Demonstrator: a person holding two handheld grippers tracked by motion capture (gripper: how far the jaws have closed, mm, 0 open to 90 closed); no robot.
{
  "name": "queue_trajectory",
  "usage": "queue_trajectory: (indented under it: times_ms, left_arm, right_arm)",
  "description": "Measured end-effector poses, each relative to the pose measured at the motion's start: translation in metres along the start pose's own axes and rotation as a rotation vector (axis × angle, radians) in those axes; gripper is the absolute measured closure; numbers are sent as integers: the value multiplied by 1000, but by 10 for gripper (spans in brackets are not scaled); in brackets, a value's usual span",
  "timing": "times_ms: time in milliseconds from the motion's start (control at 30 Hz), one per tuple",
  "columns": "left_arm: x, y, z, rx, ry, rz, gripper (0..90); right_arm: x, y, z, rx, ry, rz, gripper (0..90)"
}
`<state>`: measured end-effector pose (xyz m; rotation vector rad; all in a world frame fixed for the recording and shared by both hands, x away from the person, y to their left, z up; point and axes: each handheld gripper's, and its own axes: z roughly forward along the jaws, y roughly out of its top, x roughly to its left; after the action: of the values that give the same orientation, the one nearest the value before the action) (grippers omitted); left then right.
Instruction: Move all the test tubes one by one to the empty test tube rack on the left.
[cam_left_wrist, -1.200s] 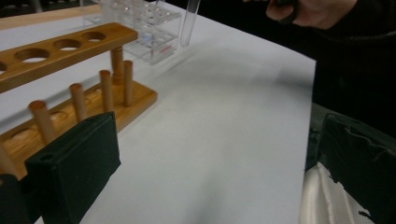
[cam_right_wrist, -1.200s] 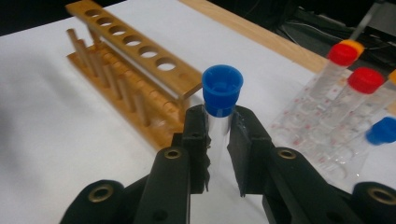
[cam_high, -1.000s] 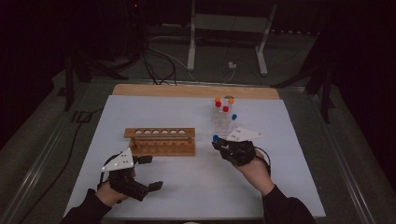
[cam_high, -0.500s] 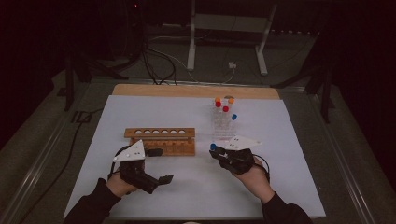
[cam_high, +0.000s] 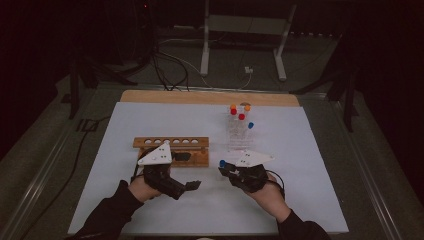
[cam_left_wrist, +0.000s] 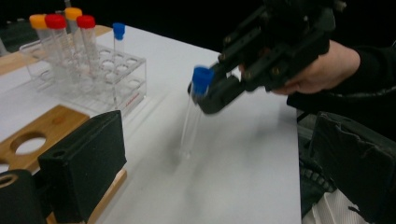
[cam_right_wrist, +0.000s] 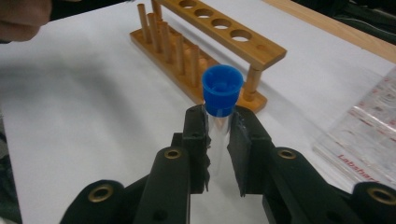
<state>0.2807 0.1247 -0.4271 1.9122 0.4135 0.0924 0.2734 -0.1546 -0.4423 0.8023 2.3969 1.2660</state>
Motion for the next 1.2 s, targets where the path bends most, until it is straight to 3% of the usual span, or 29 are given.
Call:
queue_trajectory:
  times_ms: [500,800,867,1200]
  left_arm:
    - [2,18,29,-17,-22,31,172]
    - [1,19,49,11,-19,48,390]
    - [2,18,51,18,-18,51,470]
    - [3,18,56,36,0,64,668]
  right_arm:
    - [9,1,1,-3,33,-19,774]
    - [10,2,1,-6,38,-27,773]
    - [11,2,1,-8,39,-27,774]
    - [10,3,0,-13,39,-26,774]
